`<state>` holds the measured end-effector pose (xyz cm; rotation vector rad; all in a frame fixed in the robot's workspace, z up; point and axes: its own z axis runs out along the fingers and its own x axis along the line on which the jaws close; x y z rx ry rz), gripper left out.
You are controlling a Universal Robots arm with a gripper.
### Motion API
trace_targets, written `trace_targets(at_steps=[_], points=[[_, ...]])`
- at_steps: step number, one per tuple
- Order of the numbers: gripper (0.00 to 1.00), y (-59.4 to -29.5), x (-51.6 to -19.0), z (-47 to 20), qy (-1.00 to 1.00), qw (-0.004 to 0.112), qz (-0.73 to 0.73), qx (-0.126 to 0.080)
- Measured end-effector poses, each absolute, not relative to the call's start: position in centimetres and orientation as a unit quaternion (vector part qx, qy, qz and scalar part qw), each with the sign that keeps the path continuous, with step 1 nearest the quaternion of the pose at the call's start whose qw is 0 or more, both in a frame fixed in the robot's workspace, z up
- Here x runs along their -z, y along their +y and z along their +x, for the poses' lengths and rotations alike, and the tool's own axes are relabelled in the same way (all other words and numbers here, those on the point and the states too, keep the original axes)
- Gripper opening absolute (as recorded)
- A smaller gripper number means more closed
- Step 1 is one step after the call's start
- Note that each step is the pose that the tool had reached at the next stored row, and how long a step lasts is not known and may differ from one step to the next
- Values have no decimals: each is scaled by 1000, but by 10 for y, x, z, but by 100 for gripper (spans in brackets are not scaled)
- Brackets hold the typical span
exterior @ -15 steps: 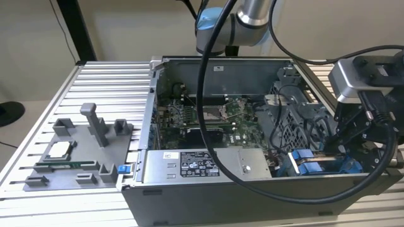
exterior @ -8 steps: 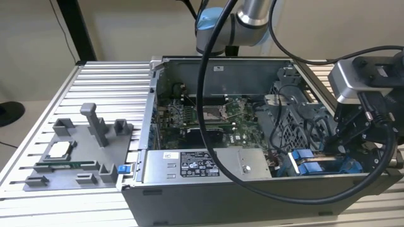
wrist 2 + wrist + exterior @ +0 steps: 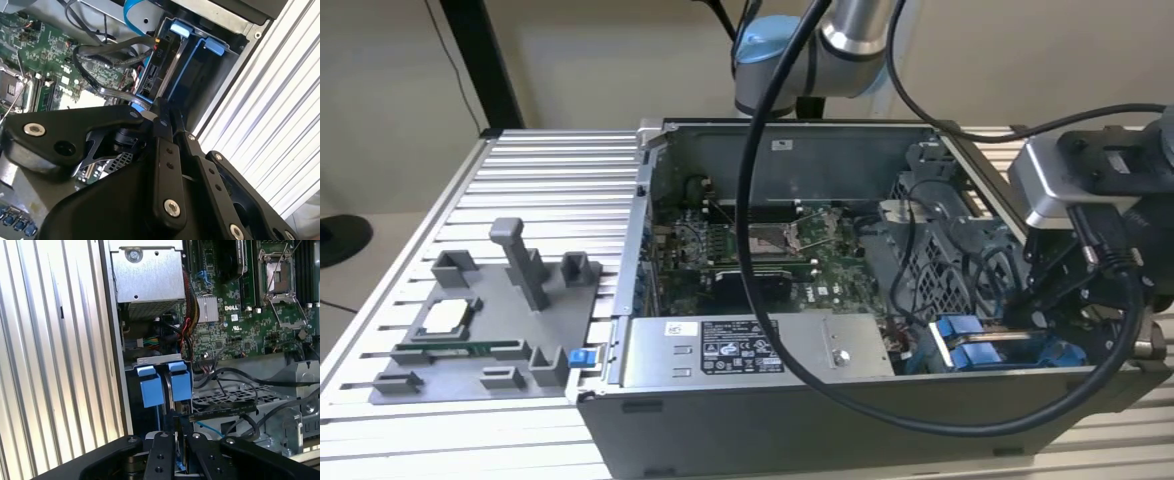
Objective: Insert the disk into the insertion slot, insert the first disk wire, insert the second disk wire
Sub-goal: 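Insert the second disk wire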
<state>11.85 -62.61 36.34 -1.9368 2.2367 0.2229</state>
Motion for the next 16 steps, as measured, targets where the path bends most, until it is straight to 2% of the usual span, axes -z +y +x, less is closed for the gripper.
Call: trace_targets(at_steps=[16], points=[[0, -612, -354, 126, 749, 99, -651, -65]])
